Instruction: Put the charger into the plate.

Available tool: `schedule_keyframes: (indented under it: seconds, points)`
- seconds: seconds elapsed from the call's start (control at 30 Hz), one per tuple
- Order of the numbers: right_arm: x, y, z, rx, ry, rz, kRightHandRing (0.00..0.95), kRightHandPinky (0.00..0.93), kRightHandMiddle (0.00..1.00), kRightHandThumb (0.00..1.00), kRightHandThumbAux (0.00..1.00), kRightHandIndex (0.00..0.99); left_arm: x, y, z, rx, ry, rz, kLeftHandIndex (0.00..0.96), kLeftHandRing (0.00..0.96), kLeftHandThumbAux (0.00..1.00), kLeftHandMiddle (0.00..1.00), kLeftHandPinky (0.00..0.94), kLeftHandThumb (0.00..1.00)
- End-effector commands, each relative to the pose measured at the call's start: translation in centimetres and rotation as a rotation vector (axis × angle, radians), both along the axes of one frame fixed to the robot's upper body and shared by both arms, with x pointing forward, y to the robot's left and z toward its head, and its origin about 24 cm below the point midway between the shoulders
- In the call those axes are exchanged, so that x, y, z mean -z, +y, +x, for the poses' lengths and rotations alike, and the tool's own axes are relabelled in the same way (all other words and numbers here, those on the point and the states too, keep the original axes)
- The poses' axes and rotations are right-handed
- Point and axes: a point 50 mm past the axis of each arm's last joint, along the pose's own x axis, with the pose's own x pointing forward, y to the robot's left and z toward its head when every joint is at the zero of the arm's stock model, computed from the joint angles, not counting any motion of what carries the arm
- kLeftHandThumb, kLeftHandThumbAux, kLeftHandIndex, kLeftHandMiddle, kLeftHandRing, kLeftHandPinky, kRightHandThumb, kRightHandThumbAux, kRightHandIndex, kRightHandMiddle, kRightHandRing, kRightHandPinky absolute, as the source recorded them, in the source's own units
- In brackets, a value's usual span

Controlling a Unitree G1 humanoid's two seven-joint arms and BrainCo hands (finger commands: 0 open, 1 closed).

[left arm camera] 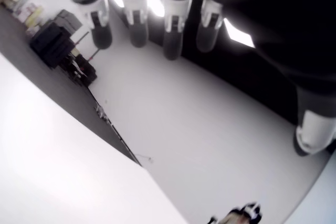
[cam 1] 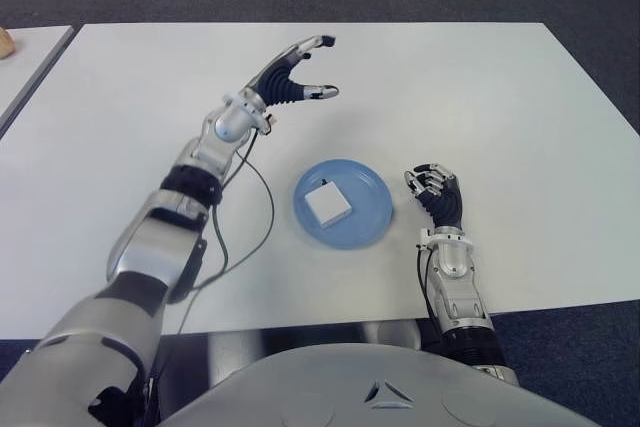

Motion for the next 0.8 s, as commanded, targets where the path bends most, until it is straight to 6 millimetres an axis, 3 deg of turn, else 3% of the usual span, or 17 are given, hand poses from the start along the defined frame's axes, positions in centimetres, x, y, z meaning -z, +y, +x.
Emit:
schedule_keyframes:
  seconds: [0.03, 0.17, 0.33, 0.43, 0.63, 0.8]
  points:
    - [0.1, 0.0, -0.1, -0.004, 0.007, 0.002, 0.634, 0.622, 0.630, 0.706, 0.731, 0.430, 2.3, 0.8, -1.3, -0.039, 0.094, -0.111, 0.183, 0.126, 0.510, 0.169, 0.137, 0.000]
    - [0.1, -0.1, -0.1, -0.004, 0.012, 0.001, 0.632, 0.620, 0.628, 0.706, 0.731, 0.430, 3.5, 1.4, -2.5, -0.087, 0.139, -0.205, 0.209, 0.181, 0.559, 0.212, 0.220, 0.000]
    - [0.1, -0.2, -0.2, -0.003, 0.014, 0.001, 0.631, 0.621, 0.627, 0.706, 0.731, 0.430, 4.6, 1.7, -4.0, -0.150, 0.163, -0.289, 0.267, 0.288, 0.755, 0.310, 0.323, 0.000]
    - [0.1, -0.2, -0.2, -0.002, 0.013, -0.001, 0.632, 0.625, 0.629, 0.705, 0.731, 0.430, 5.0, 1.8, -4.7, -0.172, 0.175, -0.302, 0.293, 0.323, 0.816, 0.340, 0.346, 0.000]
    - [0.1, -0.2, -0.1, -0.004, 0.014, -0.006, 0.634, 0.628, 0.631, 0.705, 0.731, 0.430, 7.2, 2.5, -7.3, -0.244, 0.225, -0.341, 0.353, 0.378, 0.879, 0.381, 0.396, 0.031]
    - [0.1, -0.2, 0.0, -0.004, 0.018, -0.007, 0.635, 0.625, 0.630, 0.705, 0.731, 0.430, 8.1, 2.7, -8.2, -0.297, 0.243, -0.371, 0.400, 0.406, 0.915, 0.410, 0.427, 0.080]
